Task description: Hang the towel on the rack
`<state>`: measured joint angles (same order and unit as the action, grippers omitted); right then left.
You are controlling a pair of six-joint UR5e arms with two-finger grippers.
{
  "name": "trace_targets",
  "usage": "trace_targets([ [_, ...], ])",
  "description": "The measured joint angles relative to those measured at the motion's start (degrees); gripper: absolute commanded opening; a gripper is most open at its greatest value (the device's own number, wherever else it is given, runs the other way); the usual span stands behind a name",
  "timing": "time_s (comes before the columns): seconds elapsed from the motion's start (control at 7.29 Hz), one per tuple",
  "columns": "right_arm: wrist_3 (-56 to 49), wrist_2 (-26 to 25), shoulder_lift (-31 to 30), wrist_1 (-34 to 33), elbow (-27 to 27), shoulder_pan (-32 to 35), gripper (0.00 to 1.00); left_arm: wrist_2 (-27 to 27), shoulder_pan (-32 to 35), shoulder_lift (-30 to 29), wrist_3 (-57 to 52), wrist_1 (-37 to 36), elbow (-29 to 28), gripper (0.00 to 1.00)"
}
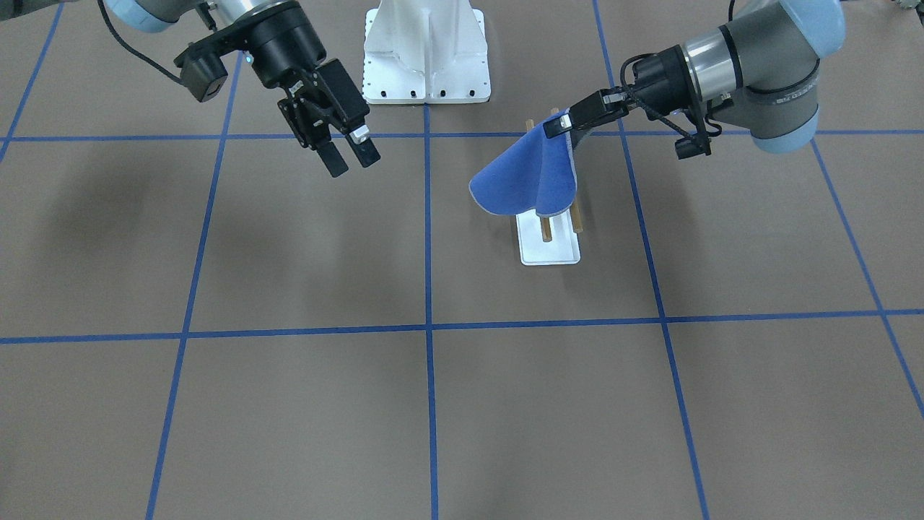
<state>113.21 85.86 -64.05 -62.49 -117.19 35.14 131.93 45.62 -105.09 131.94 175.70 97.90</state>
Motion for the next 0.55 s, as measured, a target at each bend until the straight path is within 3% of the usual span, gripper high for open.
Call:
trace_targets([
  [0.55,-3.28,3.38,-1.56,-0.04,1.33,3.06,1.0,4.87,-0.1,4.67,-8.78,5.4,-2.25,0.0],
])
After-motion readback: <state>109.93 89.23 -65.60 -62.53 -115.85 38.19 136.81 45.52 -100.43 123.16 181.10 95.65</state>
